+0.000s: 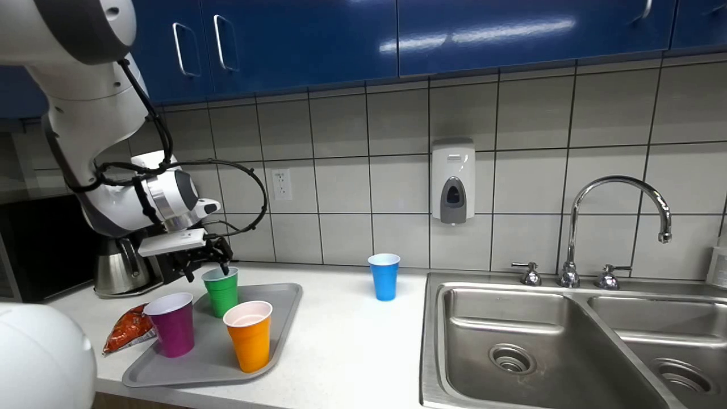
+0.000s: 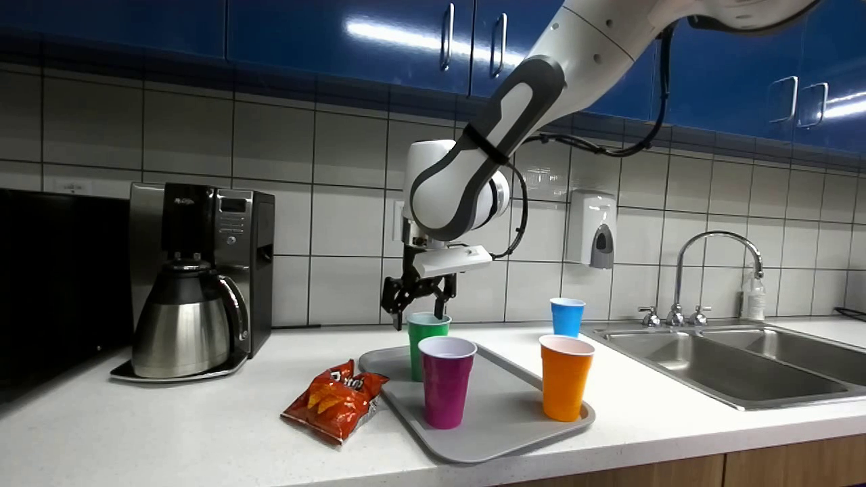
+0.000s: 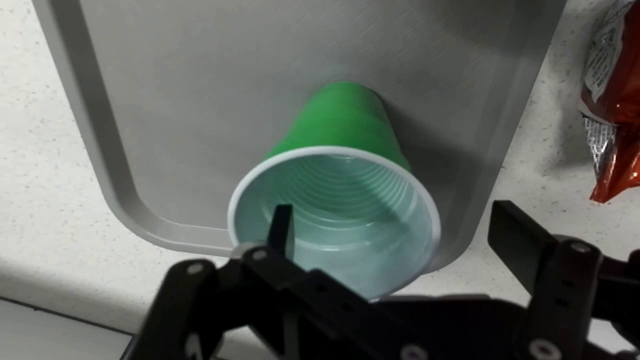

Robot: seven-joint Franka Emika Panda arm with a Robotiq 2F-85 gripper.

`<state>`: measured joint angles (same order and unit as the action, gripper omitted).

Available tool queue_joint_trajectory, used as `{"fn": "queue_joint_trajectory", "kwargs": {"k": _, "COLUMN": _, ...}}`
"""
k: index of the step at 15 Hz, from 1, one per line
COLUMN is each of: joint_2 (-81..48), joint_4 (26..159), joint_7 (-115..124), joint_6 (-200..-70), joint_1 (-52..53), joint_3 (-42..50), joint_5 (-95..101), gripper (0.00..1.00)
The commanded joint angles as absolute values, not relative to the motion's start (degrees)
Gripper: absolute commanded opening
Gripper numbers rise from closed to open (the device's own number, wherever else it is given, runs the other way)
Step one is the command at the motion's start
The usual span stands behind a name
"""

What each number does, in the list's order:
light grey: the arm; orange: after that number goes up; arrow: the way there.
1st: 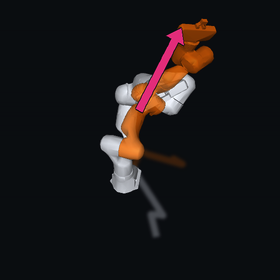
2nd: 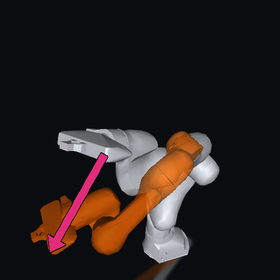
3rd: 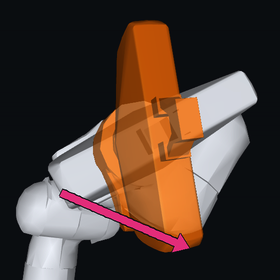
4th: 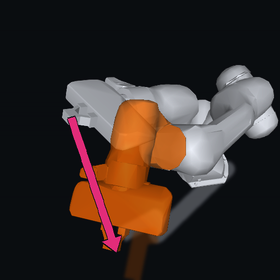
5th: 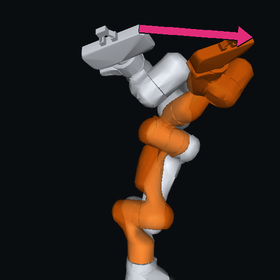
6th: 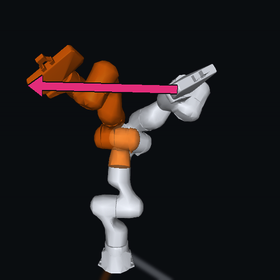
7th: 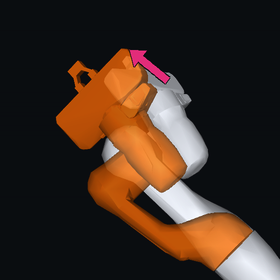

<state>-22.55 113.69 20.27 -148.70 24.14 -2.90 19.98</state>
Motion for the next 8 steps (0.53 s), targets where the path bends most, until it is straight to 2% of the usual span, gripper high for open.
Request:
{"fn": "queue_joint_trajectory", "kwargs": {"k": 1, "joint_2": -19.9, "joint_4": 114.3, "joint_7": 21.3, "joint_6": -149.1, "joint_1": 23.3, "joint_3": -3.4, "joint_5": 18.9, "gripper": 1.0}}
{"fn": "queue_joint_trajectory", "kwargs": {"k": 8, "joint_2": -17.4, "joint_4": 114.0, "joint_7": 21.2, "joint_6": -149.6, "joint_1": 20.8, "joint_3": -2.9, "joint_5": 18.3, "gripper": 1.0}}
